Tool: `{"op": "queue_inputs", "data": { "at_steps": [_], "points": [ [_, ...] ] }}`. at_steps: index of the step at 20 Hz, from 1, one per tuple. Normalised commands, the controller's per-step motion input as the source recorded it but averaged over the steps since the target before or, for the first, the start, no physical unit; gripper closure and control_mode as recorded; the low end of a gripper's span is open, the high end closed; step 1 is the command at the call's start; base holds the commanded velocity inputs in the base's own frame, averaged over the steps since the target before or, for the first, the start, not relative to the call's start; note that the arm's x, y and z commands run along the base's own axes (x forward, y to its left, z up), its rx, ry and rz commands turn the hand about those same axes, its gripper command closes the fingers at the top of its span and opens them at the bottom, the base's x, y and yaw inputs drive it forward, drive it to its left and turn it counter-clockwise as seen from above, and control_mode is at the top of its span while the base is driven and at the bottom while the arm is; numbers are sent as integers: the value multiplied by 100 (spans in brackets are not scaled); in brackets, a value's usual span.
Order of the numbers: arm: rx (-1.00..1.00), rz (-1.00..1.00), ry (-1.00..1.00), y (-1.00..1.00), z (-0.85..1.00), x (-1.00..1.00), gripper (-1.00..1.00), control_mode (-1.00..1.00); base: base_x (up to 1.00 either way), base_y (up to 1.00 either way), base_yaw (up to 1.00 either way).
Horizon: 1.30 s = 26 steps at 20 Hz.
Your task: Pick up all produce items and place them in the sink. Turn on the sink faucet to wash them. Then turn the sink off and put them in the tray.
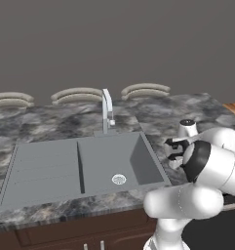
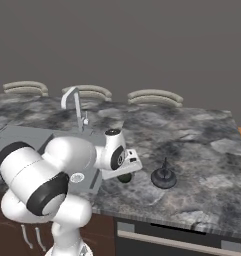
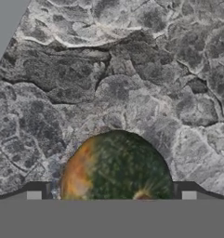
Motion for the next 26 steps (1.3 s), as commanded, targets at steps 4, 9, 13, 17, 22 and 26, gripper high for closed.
{"op": "queue_inputs", "data": {
  "at_steps": [4,9,13,17,22,26],
  "points": [
    [-1,3,1,0,-29,0,100,-100,0,0,0],
    [-1,0,-1,3,0,-2,100,-100,0,0,0],
    [0,0,-15,40,32,-38,100,-100,0,0,0],
    [0,3,-13,72,50,-20,100,-100,0,0,0],
    [0,9,-3,90,32,0,100,-100,0,0,0],
    [3,12,0,83,10,1,100,-100,0,0,0]
  ]
}}
